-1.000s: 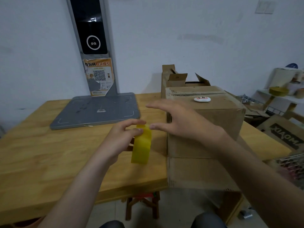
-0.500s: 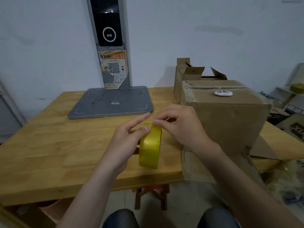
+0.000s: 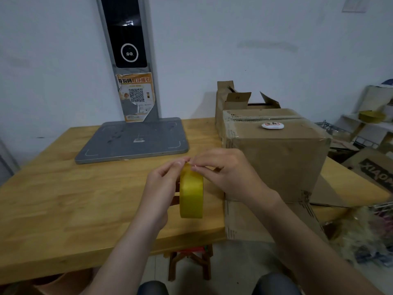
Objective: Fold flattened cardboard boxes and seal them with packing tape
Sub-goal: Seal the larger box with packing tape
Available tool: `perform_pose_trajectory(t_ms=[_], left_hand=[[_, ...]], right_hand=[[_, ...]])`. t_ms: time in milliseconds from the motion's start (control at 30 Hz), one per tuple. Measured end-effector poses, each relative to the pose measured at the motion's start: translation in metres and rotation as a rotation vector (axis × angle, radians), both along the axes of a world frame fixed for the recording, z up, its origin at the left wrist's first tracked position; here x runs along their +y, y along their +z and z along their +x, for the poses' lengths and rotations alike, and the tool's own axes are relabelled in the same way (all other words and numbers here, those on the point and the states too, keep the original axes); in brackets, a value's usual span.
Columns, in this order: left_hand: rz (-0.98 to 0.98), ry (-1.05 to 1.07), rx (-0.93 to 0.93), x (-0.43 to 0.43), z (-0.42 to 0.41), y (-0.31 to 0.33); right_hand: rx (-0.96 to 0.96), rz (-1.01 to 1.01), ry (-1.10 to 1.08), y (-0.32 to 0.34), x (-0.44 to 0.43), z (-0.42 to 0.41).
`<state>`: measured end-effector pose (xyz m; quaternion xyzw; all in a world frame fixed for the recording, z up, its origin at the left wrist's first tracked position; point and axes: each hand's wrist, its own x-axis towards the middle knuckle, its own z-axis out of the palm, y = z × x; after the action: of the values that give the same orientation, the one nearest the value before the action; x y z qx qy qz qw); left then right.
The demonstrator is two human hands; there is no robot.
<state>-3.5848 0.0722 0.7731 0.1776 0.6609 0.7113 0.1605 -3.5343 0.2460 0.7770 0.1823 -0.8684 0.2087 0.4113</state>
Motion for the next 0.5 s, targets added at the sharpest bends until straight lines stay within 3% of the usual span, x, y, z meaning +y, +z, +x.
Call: perform_pose_trajectory(t_ms=[133, 300, 400, 500], left_hand=[[0.022, 0.071, -0.044, 0.006, 0.000, 0.000], [0.044, 0.097, -0.122, 0.007, -0.004, -0.004], [0.049, 0.096, -0.141, 0.005, -0.006, -0.006], [0.052, 0.070, -0.136, 0.003, -0.007, -0.005]], right_hand=[[-0.038, 0.175, 0.004, 0.003, 0.002, 0.005], [0.003, 0.441, -0.178, 0.014, 0.007, 0.010], [0.047, 0.380, -0.242, 0.010, 0.002, 0.008], [-0.025, 0.204, -0.202, 0.001, -0.007, 0.003]])
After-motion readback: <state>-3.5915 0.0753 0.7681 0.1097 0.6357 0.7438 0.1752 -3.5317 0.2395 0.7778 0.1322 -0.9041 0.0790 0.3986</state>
